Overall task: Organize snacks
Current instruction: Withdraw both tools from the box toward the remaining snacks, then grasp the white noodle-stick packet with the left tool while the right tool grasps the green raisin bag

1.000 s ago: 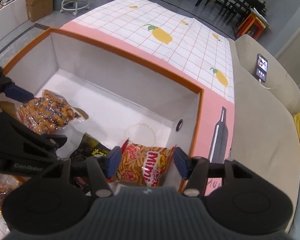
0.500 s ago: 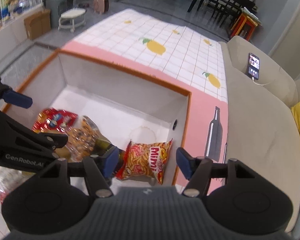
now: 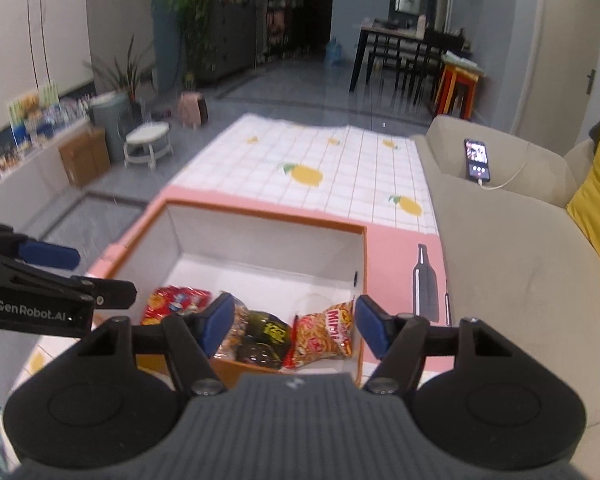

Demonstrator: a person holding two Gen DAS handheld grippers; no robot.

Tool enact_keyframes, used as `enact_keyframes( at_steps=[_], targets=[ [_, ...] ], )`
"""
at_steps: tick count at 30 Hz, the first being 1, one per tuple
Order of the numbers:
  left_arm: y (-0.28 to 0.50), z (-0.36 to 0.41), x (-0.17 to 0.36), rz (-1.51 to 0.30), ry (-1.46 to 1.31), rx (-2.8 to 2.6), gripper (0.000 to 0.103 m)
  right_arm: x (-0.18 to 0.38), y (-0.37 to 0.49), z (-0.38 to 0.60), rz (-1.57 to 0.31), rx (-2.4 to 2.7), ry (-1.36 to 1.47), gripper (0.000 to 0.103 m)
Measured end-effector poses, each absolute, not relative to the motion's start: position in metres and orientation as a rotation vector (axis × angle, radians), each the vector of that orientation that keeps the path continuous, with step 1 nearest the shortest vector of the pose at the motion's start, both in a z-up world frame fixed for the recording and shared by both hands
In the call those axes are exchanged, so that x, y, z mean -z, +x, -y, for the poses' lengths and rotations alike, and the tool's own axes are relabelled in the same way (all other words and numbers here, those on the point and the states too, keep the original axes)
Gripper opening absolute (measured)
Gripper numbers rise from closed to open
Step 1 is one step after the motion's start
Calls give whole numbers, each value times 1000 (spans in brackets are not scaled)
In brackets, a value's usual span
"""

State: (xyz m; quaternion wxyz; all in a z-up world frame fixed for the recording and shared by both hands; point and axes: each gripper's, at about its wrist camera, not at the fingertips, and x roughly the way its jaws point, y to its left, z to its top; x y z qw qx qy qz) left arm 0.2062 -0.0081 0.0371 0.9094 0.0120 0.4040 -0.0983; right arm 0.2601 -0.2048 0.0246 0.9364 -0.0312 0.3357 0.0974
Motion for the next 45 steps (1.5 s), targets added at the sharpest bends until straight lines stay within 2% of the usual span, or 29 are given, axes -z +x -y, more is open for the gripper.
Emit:
enact_keyframes(
  at_steps=[3, 4, 10, 15, 17, 23, 28, 37, 41, 45],
  targets=[
    [182, 4, -42, -792, 9, 216, 79, -30, 232, 207, -639, -203, -19, 65],
    [174, 3, -44, -775, 6, 218, 74, -30, 222, 208, -625, -205, -4, 65],
    [133, -1, -37, -733, 18, 216, 66, -26, 175, 209, -580, -199, 57, 65],
    [108, -8, -22, -772, -45, 226, 60, -14, 142, 209, -570, -195, 86, 65],
    [99, -11, -14, -796, -65, 226, 52, -7, 131, 208, -571, -188, 90, 65],
    [79, -8, 19, -885, -110, 234, 45, 18, 106, 204, -607, -187, 72, 64],
    [73, 0, 44, -975, -155, 202, 43, 39, 99, 202, -651, -187, 45, 57],
    [77, 13, 73, -1066, -194, 178, 43, 72, 105, 202, -702, -182, -11, 55],
    [89, 10, 87, -1131, -298, 167, 57, 84, 114, 204, -720, -174, -42, 55],
    [100, 14, 105, -1197, -343, 121, 61, 97, 123, 207, -762, -169, -49, 54]
  ],
)
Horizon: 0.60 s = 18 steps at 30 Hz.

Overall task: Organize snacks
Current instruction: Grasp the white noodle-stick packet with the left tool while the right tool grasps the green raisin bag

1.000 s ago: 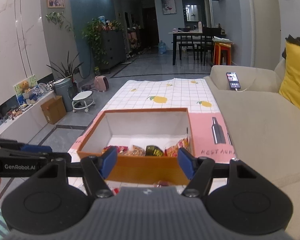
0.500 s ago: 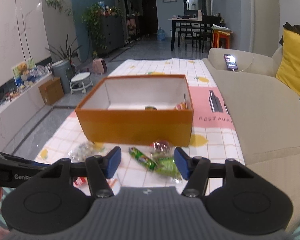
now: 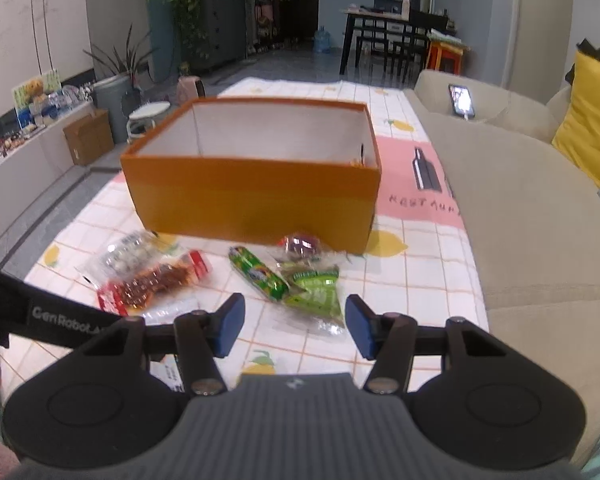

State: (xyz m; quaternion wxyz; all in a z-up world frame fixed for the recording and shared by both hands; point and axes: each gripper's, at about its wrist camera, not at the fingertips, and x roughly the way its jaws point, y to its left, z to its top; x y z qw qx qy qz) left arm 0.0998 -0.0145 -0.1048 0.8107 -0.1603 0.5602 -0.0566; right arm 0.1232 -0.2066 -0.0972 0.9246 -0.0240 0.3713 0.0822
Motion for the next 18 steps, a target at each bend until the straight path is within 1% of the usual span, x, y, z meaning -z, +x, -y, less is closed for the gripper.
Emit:
enact_keyframes(
  at_steps=[2, 7, 12, 14, 18],
  targets=[
    [105, 17, 114, -1228, -370, 102, 68, 102, 127, 207, -777, -168, -55, 53],
    [118, 28, 132, -1292, -362, 24, 71, 116, 134, 209, -809, -160, -75, 53],
    [127, 39, 145, -1338, -345, -9, 72, 128, 143, 214, -838, -147, -82, 52],
    [129, 44, 146, -1335, -327, -29, 76, 131, 147, 219, -848, -139, -65, 52],
    [135, 57, 146, -1322, -243, -53, 80, 135, 151, 226, -858, -125, -48, 52]
  ],
)
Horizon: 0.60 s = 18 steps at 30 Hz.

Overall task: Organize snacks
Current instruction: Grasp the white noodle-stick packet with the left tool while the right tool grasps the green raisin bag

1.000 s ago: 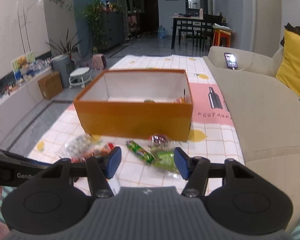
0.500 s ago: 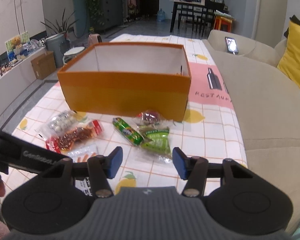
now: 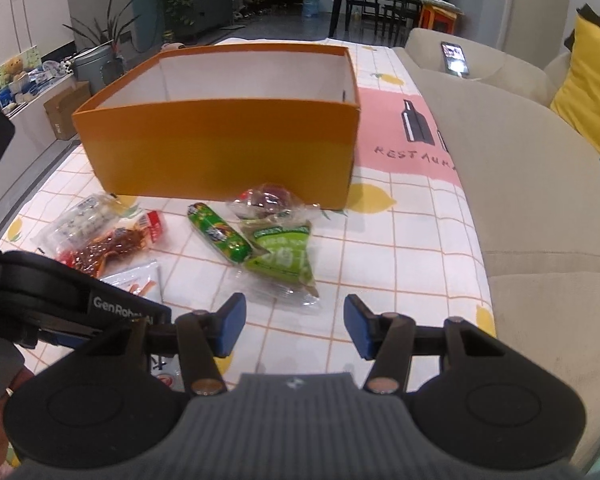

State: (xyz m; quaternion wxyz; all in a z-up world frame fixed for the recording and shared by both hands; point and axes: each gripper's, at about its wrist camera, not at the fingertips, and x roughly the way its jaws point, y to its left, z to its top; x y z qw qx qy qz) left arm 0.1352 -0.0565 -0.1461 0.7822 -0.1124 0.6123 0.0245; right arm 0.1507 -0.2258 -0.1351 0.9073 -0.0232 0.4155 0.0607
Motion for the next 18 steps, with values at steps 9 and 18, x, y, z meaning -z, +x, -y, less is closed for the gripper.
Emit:
enact_keyframes(
  at_steps=[9, 18],
  targets=[
    [139, 67, 147, -1280, -7, 39, 70, 138, 160, 231, -853, -131, -2, 52],
    [136, 45, 147, -1308, 90, 129, 75, 139, 188, 223, -857, -178, 39, 53]
  ],
)
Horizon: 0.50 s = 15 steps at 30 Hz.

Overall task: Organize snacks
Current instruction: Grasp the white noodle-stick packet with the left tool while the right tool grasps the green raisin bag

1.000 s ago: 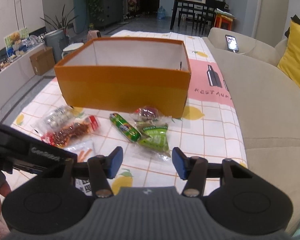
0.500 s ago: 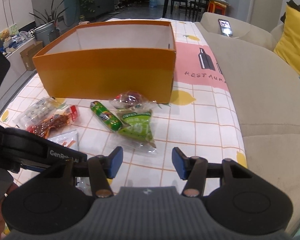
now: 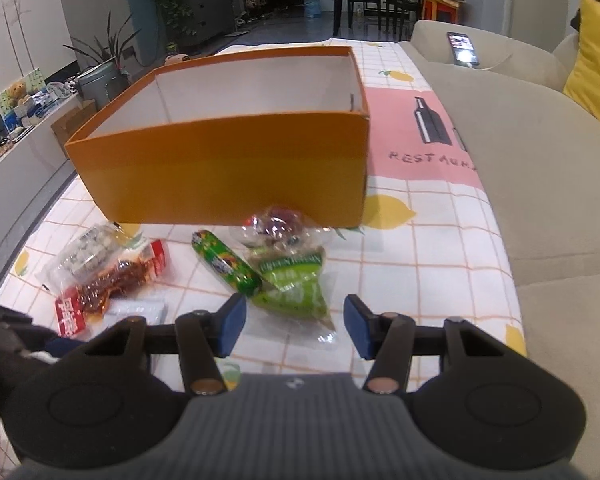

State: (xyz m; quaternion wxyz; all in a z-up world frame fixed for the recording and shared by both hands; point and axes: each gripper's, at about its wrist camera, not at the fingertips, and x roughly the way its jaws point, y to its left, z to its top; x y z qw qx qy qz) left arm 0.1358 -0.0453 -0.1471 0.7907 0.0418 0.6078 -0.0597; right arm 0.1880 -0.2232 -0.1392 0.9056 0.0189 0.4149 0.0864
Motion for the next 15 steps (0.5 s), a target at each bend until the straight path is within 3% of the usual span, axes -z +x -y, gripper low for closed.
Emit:
enact_keyframes(
  at_steps=[5, 11, 15],
  targets=[
    [133, 31, 150, -1357, -28, 33, 86, 148, 208, 220, -882, -179, 56, 55],
    [135, 35, 151, -1334, -16, 39, 90, 158, 220, 223, -914, -185, 115, 55],
    [136, 44, 154, -1306, 40, 59, 88, 163, 221, 223, -930, -189, 125, 53]
  ],
)
